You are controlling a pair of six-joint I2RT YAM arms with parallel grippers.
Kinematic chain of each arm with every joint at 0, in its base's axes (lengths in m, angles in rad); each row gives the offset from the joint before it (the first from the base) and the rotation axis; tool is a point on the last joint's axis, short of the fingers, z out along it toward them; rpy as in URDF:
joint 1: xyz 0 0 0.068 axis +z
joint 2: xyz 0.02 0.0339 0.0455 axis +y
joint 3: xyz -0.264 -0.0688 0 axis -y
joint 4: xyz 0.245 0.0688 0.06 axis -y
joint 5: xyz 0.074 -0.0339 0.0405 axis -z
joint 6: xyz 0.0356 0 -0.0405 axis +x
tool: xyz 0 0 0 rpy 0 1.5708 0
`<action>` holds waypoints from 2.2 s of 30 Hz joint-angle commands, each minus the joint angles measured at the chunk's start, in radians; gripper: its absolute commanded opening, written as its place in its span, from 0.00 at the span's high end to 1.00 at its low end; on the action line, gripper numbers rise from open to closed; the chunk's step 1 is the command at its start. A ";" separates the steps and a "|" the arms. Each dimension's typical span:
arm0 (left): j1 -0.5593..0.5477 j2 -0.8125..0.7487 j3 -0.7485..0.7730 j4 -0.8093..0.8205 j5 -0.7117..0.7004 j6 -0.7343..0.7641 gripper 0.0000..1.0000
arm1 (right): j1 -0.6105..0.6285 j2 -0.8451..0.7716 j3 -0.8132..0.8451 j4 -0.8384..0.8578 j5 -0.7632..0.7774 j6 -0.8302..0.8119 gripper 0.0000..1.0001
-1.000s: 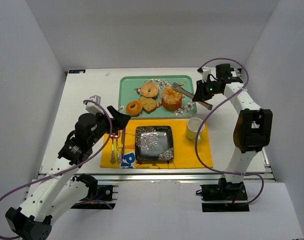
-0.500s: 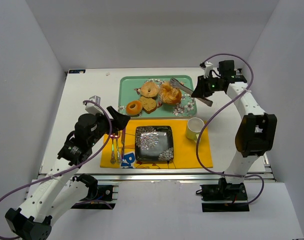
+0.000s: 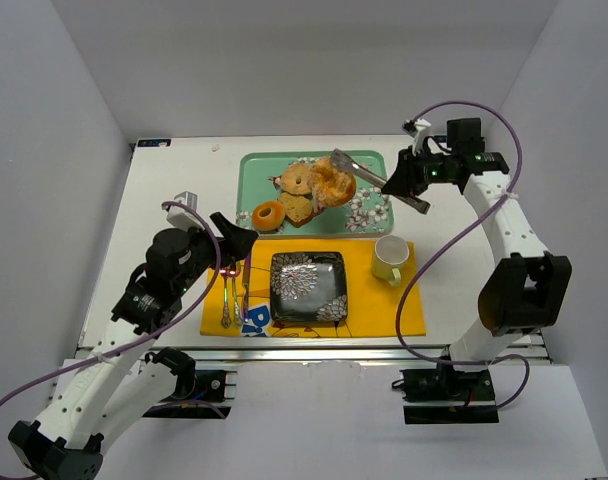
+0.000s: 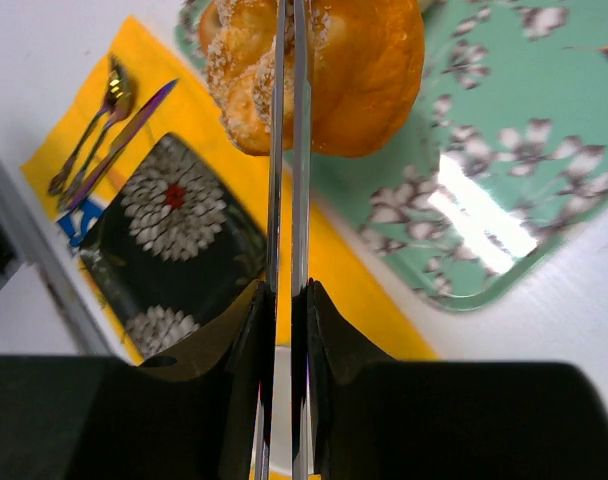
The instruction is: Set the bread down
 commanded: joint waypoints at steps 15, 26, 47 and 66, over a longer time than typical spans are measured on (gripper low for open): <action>0.003 -0.025 0.039 -0.018 -0.023 0.005 0.14 | 0.248 -0.271 -0.356 -0.203 -0.075 -0.199 0.97; 0.003 -0.039 0.035 -0.024 -0.032 0.003 0.14 | 0.286 -0.242 -0.364 -0.240 -0.026 -0.271 0.61; 0.003 -0.031 0.038 -0.024 -0.026 0.005 0.14 | 0.234 -0.188 -0.220 -0.089 0.022 -0.162 0.54; 0.003 -0.036 0.049 -0.041 -0.035 -0.003 0.14 | 0.275 0.206 0.076 0.127 -0.008 0.247 0.53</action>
